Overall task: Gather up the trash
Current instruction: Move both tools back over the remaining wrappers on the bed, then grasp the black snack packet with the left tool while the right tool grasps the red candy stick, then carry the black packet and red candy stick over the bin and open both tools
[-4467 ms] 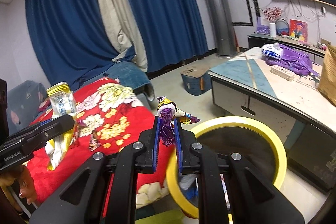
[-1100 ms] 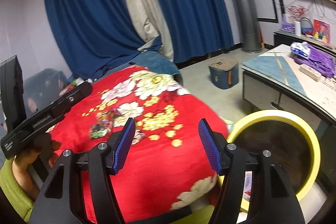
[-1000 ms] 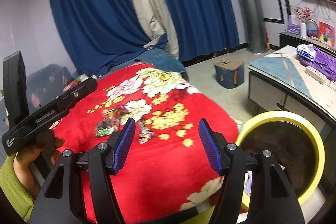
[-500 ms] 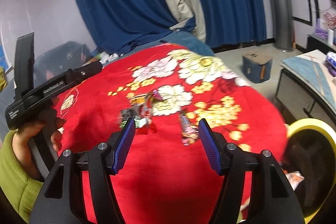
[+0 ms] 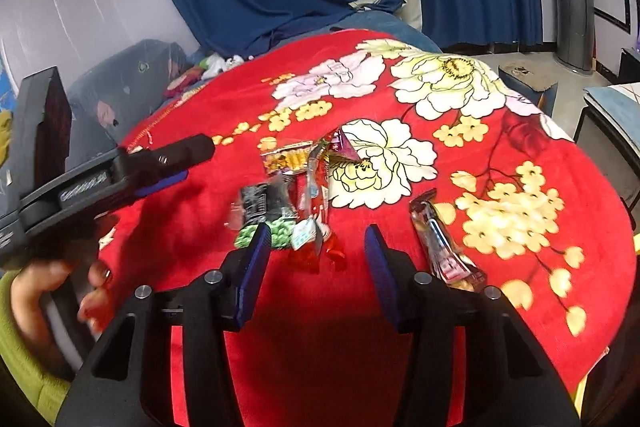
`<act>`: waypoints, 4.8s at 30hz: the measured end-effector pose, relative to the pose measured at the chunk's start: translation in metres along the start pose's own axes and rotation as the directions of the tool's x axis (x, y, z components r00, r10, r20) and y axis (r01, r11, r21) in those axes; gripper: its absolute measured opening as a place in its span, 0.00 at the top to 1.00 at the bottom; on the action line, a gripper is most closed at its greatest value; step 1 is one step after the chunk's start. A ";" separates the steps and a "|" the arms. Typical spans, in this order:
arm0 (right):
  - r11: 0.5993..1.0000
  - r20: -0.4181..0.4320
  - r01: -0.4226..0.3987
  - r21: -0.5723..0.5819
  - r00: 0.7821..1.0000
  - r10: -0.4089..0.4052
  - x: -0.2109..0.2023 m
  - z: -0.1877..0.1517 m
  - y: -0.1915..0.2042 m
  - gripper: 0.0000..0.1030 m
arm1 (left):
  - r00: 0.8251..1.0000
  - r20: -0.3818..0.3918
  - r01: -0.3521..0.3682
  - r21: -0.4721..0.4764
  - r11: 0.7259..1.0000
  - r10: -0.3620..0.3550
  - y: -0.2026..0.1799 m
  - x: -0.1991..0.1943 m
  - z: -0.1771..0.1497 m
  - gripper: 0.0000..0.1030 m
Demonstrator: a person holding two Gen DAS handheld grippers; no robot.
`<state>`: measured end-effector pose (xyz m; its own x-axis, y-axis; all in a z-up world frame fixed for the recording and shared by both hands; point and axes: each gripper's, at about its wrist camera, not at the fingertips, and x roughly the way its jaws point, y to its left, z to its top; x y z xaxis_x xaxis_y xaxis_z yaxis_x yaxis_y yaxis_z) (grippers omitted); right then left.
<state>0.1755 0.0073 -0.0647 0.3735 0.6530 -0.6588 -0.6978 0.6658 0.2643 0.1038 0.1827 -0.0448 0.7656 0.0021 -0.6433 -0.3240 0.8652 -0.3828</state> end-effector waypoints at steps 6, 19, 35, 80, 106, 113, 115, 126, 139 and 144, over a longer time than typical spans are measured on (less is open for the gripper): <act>0.999 -0.058 -0.004 0.040 0.998 0.006 0.021 -0.005 -0.007 0.72 | 0.997 -0.060 0.054 -0.037 0.998 -0.056 -0.001 0.018 -0.008 0.37; 0.997 -0.031 -0.011 0.076 0.999 0.014 0.007 -0.021 -0.013 0.90 | 0.990 -0.135 0.047 0.015 0.999 -0.044 -0.019 0.043 -0.026 0.69; 0.996 0.030 -0.012 0.093 0.999 0.009 -0.036 -0.032 -0.015 0.91 | 0.989 -0.106 0.112 0.058 0.992 -0.105 -0.035 0.022 -0.028 0.86; 0.938 0.266 0.210 0.277 0.921 -0.285 -0.184 -0.056 -0.118 0.91 | 0.939 -0.041 0.329 0.411 0.850 -0.343 -0.215 -0.020 -0.053 0.86; 0.827 0.189 0.338 0.449 0.869 -0.457 -0.217 -0.116 -0.201 0.91 | 0.909 -0.159 0.409 0.520 0.750 -0.385 -0.290 0.009 -0.099 0.86; 0.796 0.152 0.354 0.491 0.865 -0.478 -0.219 -0.132 -0.217 0.91 | 0.903 -0.195 0.425 0.544 0.724 -0.383 -0.309 0.023 -0.112 0.85; 0.789 0.138 0.356 0.500 0.867 -0.479 -0.218 -0.136 -0.221 0.91 | 0.902 -0.205 0.427 0.547 0.720 -0.379 -0.314 0.027 -0.115 0.85; 0.749 0.072 0.359 0.557 0.877 -0.474 -0.211 -0.153 -0.245 0.90 | 0.896 -0.257 0.443 0.545 0.712 -0.361 -0.329 0.056 -0.122 0.84; 0.715 0.050 0.359 0.600 0.875 -0.481 -0.209 -0.163 -0.258 0.86 | 0.895 -0.288 0.446 0.556 0.701 -0.341 -0.347 0.084 -0.124 0.79; 0.699 0.050 0.368 0.614 0.865 -0.499 -0.212 -0.166 -0.259 0.70 | 0.899 -0.285 0.439 0.558 0.705 -0.334 -0.349 0.087 -0.123 0.68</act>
<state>0.1759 -0.3638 -0.1102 0.7023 0.2506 -0.6663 0.0249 0.9267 0.3749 0.2156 -0.1809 -0.0486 0.6379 -0.4298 -0.6391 0.4175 0.8903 -0.1820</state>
